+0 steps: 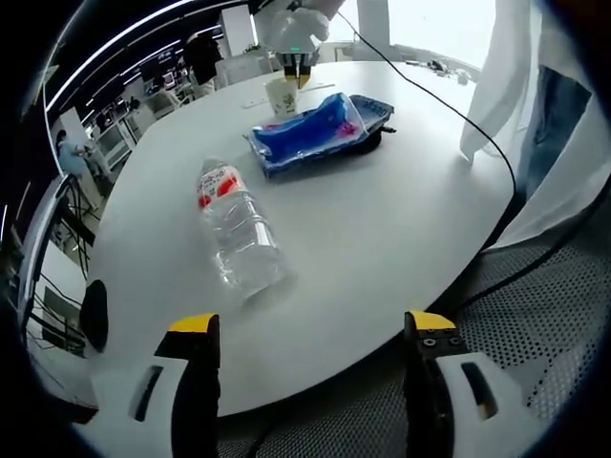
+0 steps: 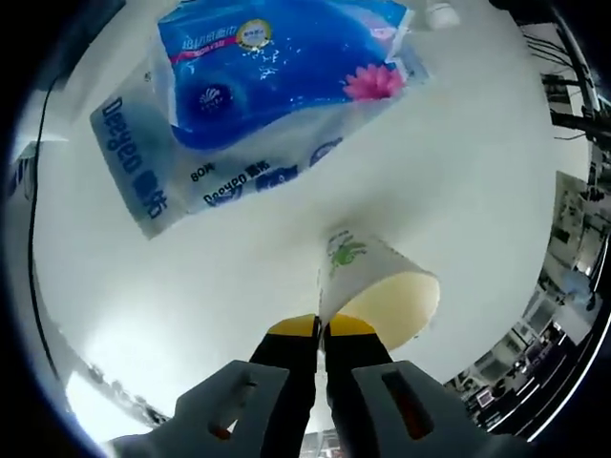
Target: Arrange the tabletop items into an orderly group along one side of the table until the central work area is clear of visible clutter.
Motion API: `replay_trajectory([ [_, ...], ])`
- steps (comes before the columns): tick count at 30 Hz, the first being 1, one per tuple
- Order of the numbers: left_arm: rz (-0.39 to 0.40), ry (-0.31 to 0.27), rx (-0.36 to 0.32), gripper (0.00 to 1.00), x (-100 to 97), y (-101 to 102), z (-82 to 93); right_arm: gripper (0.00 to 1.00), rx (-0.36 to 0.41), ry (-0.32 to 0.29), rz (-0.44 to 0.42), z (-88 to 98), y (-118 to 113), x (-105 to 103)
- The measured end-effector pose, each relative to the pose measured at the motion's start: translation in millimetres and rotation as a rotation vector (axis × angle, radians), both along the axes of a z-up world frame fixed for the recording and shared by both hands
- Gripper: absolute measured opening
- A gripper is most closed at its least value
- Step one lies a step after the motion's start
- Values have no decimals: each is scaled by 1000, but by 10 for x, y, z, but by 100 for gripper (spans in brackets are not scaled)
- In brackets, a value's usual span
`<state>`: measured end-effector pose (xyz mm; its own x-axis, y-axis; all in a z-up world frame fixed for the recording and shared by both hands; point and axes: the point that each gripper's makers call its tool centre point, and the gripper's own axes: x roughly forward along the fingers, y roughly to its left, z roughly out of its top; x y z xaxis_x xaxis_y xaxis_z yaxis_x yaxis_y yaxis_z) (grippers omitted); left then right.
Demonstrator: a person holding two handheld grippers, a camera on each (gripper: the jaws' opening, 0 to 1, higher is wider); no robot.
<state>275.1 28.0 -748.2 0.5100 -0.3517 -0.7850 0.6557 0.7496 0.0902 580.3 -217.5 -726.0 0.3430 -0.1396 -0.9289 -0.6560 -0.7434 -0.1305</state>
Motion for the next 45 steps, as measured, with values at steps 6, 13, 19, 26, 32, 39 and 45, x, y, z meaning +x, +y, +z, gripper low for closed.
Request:
replay_trajectory([
  [6,2,1,-2,81,4,1,4,7,24,-14,-40,4,23,1],
  [13,2,8,-3,81,-4,-1,0,18,56,-21,-58,51,51,-25],
  [19,16,11,-18,81,9,7,5,30,105,-39,-103,133,11,-37],
  [26,28,25,-23,81,2,17,-13,40,186,-52,-186,227,-99,-85],
  [32,56,36,-40,81,12,41,-15,46,276,-62,-241,352,-181,-168],
  [39,87,39,-56,80,35,62,-9,55,387,-67,-338,437,-236,-286],
  [45,106,60,-67,79,29,76,-24,60,501,-83,-405,577,-264,-397],
])
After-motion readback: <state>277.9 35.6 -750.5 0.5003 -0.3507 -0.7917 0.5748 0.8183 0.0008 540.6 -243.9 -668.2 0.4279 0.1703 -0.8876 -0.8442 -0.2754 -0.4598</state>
